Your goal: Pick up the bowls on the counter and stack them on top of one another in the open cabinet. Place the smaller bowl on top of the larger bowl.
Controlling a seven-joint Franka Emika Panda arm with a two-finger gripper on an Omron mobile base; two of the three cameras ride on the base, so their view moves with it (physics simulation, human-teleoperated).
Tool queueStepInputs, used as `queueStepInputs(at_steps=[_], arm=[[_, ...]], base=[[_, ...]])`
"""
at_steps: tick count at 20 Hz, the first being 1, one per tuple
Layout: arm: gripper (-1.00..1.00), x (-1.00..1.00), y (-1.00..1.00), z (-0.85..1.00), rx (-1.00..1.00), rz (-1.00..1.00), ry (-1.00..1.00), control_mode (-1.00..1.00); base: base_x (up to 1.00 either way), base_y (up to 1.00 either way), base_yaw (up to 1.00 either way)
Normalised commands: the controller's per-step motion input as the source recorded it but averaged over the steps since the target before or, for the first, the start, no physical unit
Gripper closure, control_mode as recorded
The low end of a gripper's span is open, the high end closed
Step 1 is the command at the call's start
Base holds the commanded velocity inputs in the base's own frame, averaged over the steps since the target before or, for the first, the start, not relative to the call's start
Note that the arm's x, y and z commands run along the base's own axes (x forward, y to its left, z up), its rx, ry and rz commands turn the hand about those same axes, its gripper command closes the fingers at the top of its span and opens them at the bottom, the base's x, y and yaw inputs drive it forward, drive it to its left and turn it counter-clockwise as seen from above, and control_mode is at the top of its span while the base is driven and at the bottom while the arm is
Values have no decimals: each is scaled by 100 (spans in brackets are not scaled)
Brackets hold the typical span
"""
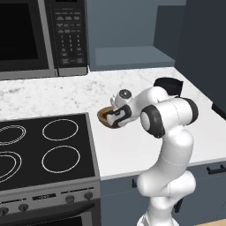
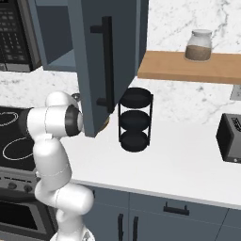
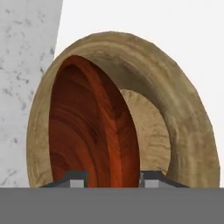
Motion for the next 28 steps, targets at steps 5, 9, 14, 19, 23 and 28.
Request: queueStepInputs(at_steps=[5, 9, 14, 19, 23, 28], arm=[[-100, -11, 0, 0, 0, 0, -18, -100], [-100, -28, 0, 10, 0, 0, -13, -100], [-100, -20, 0, 27, 0, 0, -8, -100], [-100, -17, 0, 1, 1, 1, -6, -100], [-100, -20, 0, 1, 3, 4, -23, -100], [-100, -50, 1, 15, 0, -11, -14, -100]], base=[[0, 0, 0], [0, 0, 0], [0, 0, 0], [0, 0, 0], [0, 0, 0], [0, 0, 0]])
